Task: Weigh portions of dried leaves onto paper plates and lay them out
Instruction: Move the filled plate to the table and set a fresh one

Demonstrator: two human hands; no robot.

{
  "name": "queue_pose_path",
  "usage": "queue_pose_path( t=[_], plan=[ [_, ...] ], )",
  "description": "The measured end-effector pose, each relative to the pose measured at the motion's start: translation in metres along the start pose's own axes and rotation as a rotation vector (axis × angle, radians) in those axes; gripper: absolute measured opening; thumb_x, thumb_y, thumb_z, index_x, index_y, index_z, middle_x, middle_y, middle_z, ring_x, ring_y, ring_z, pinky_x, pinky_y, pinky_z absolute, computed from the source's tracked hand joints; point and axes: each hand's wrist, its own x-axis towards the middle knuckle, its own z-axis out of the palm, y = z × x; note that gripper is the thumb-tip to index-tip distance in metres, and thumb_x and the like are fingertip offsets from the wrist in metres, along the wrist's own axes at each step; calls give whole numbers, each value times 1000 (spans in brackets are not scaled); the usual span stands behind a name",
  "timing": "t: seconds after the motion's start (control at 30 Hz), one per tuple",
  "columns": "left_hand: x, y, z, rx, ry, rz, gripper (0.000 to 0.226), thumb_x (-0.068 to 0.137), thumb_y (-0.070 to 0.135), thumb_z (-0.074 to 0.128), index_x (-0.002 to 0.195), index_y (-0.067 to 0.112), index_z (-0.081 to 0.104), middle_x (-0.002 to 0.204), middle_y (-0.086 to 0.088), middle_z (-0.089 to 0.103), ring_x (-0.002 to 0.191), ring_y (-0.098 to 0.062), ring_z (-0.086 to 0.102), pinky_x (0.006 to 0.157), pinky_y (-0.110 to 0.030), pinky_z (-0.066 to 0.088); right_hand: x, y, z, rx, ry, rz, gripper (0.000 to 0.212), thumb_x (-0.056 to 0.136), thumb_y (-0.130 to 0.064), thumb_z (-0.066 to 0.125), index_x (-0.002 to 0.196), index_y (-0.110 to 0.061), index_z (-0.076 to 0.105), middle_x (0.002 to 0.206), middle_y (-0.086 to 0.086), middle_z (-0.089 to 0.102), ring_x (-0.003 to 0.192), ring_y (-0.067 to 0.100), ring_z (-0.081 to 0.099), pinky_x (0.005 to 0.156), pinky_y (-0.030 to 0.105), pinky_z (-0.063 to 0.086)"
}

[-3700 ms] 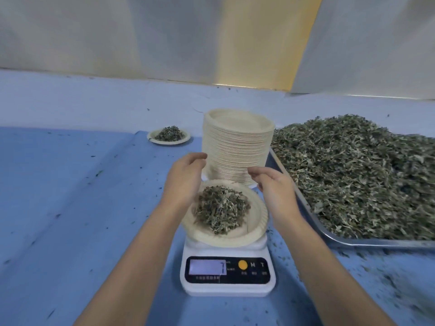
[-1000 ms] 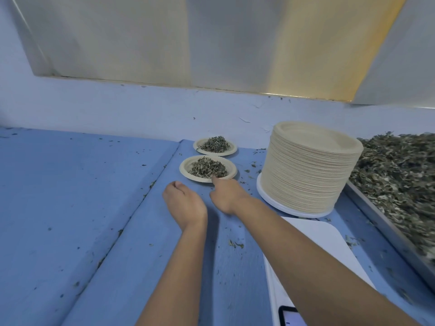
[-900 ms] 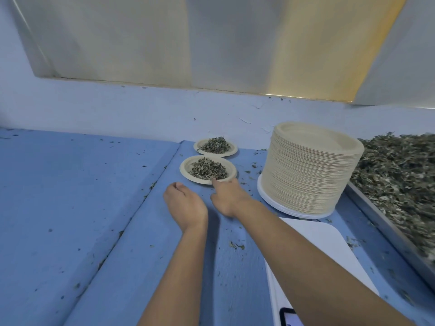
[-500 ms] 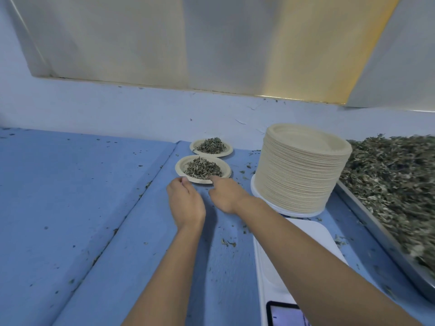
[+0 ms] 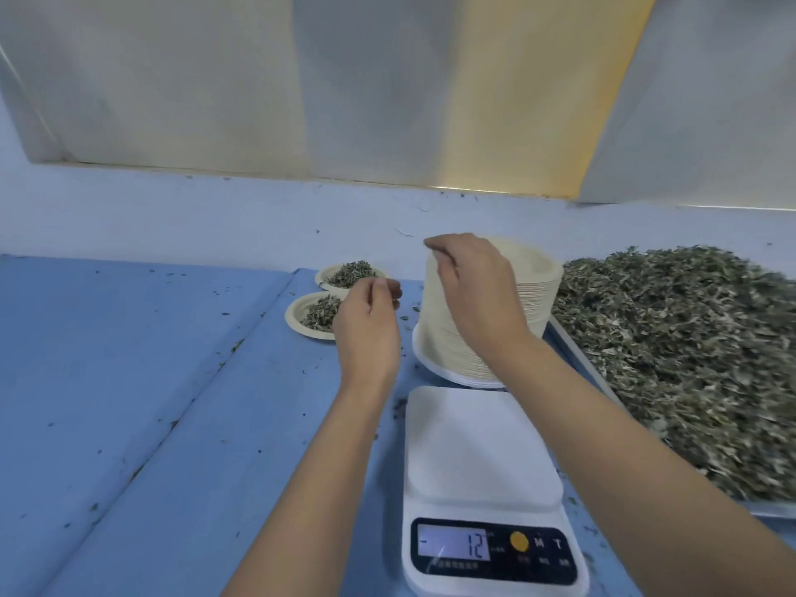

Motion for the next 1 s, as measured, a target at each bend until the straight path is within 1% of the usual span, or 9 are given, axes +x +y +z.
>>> queue_pose_path(
  t=[0.07,0.13,0.23,0.3,0.4,0.53,0.7,0.83,1.0],
  plan=[
    [-3,4,2,-28,5,-19,30,97,16,39,78,23,61,81,13,65,74,-1,61,75,-25,47,3,14,-13,-86,-44,51,31,100,-9,42,124,-7,61,122,9,63,115,25,52,93,25,34],
    [-5,7,2,-50,28,-27,30,96,15,39,78,21,62,80,13,66,69,2,61,71,-23,47,3,24,-22,-128,-111,101,33,101,-11,40,127,-8,60,126,8,62,118,24,52,96,27,35],
    [-7,10,3,-97,37,-60,29,95,15,40,79,19,64,78,12,67,62,6,61,67,-21,45,1,28,-32,-85,-170,130,31,101,-13,42,123,-8,64,123,7,65,116,23,56,96,29,39],
    [-8,14,4,-121,14,-89,29,94,15,40,79,19,64,79,11,68,65,3,62,69,-21,46,0,27,-36,-84,-201,113,29,100,-12,44,116,-5,67,116,11,68,110,27,59,93,35,41],
    [-10,17,6,-140,-10,-113,29,94,15,41,77,20,64,79,11,68,69,-3,64,68,-23,47,2,27,-38,-138,-252,90,28,99,-12,46,116,-5,68,113,11,69,107,28,59,92,39,43],
    [-13,16,6,-156,-26,-115,29,94,14,41,77,21,65,78,11,69,68,-3,63,62,-19,45,4,28,-36,-186,-272,91,27,99,-13,47,107,-1,70,106,16,70,103,31,60,90,42,44],
    [-16,13,7,-171,-42,-140,29,94,13,41,79,17,65,82,4,69,72,-9,63,69,-25,49,6,28,-34,-269,-274,76,28,99,-13,45,105,-2,70,105,15,70,101,30,60,88,42,44],
    [-19,13,12,-181,-49,-157,30,93,11,41,75,17,64,80,4,68,71,-10,62,65,-23,46,9,27,-26,-388,-277,42,28,94,0,42,110,-4,65,108,12,67,102,28,58,86,41,45],
    [-22,14,15,-176,-69,-178,30,92,10,40,77,15,65,82,1,69,70,-10,62,62,-22,44,9,26,-21,-388,-192,15,31,90,8,41,109,-2,64,107,13,65,102,29,53,84,39,43]
  ],
)
